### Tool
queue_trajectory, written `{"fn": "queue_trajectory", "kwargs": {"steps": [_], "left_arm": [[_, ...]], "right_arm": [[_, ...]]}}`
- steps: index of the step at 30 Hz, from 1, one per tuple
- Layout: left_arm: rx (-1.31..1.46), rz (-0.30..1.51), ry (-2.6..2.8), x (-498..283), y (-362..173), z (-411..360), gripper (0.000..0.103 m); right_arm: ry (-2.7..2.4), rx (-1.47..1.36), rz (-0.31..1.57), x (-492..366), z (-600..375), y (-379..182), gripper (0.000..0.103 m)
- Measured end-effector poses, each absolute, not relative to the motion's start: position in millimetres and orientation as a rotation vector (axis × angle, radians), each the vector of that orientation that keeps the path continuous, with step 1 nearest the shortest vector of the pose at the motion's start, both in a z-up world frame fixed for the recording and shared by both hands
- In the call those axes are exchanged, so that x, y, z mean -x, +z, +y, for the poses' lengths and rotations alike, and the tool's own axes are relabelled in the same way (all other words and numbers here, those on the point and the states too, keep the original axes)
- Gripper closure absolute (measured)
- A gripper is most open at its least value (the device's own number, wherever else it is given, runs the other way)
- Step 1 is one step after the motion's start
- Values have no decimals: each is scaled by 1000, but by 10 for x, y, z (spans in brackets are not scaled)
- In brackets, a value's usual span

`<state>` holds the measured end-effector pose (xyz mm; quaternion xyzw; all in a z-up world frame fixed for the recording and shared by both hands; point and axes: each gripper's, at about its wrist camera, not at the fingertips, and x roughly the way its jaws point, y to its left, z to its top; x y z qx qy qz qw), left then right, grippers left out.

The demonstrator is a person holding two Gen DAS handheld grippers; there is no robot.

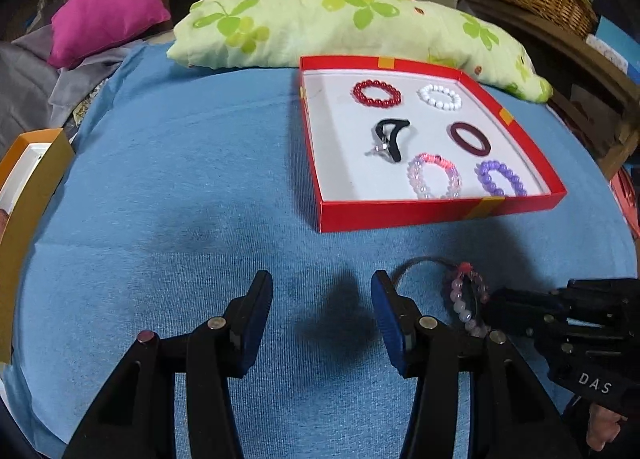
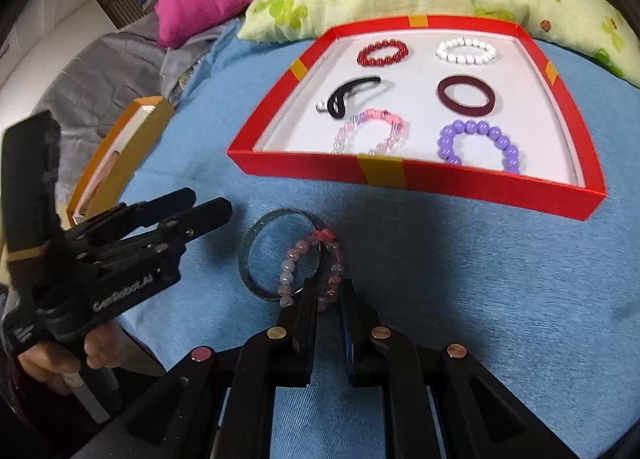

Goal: Organize jewelry
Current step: 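Grasp the pink-and-clear beaded bracelet with the right tool while the left tool grasps the silver wire bangle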

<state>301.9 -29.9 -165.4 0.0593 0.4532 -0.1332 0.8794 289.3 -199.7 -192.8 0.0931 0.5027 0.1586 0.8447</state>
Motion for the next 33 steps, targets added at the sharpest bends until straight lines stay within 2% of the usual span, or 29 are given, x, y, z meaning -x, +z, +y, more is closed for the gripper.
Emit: {"fn": "queue_trajectory", "kwargs": {"steps": [10,21,23,26,28,30,31,32,33], "left_arm": [[-143,954,-276,-3018,-1680,-310,51],[-177,953,-311,-2989,-1692,-434,51],[-174,952,-319,-2983,-1682,-448,51],[-186,941,-334,-2960,-1668,-476,51],[-211,949,-331,-2957,-1703,-507,51],[-217,961,-329,-2965,-1736,-517,51],[-217,965,-334,-2970,-1747,-525,51],[-217,965,-340,-2965,-1749,-534,51],[-218,962,-346,-2959,-1748,-544,51]], "right_arm": [[238,-56,1017,-2889,-1957,-1895,91],[98,-137,1038,-2928,-2524,-1825,90],[104,-127,1047,-2930,-2510,-1834,86],[119,-110,1046,-2937,-2444,-1845,74],[122,-78,1027,-2909,-2376,-1853,74],[112,-40,1018,-2889,-2322,-1877,78],[108,-15,1006,-2876,-2292,-1874,82],[105,5,1000,-2867,-2276,-1870,90],[103,11,997,-2865,-2273,-1868,93]]}}
